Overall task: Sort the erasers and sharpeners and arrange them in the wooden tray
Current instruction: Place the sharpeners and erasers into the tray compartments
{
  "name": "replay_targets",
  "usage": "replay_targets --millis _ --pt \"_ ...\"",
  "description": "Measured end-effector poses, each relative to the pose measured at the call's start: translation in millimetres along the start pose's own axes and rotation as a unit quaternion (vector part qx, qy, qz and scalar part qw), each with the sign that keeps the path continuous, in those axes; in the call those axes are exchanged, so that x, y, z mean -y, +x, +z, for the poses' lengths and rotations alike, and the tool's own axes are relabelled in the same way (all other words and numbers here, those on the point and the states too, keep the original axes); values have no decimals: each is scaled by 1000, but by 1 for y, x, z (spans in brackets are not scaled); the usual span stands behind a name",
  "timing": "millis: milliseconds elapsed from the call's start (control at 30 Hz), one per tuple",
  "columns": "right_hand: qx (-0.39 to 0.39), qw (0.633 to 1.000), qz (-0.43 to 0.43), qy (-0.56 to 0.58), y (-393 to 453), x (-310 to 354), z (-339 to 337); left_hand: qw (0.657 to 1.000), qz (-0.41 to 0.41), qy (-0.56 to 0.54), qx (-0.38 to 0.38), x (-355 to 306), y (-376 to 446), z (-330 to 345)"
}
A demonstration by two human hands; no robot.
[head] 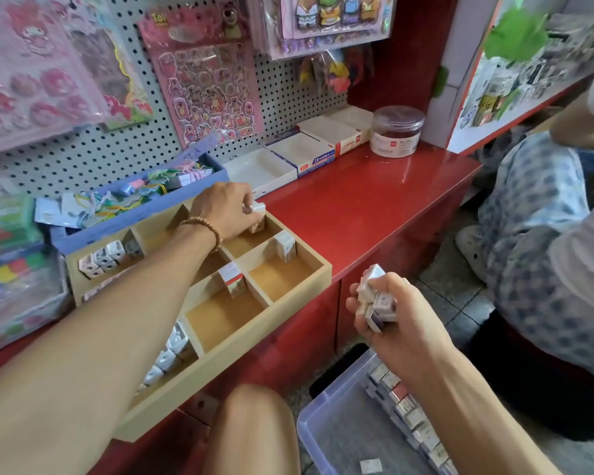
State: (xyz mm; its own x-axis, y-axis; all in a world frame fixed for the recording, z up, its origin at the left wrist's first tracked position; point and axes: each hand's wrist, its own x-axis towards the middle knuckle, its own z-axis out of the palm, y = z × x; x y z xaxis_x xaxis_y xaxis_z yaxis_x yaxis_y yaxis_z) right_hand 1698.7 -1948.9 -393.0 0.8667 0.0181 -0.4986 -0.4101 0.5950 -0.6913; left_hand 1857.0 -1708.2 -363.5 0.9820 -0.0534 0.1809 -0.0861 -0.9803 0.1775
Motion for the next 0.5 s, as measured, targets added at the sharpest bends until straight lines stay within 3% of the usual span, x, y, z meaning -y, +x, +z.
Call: replay_targets --millis 267,500 --pt "13 1000 -20 -8 4 -2 2 990 100 69 -74 -3 -3 14" --pt "29 999 -33 -14 2 -4 4 996 -4 -74 -57 -10 -12 22"
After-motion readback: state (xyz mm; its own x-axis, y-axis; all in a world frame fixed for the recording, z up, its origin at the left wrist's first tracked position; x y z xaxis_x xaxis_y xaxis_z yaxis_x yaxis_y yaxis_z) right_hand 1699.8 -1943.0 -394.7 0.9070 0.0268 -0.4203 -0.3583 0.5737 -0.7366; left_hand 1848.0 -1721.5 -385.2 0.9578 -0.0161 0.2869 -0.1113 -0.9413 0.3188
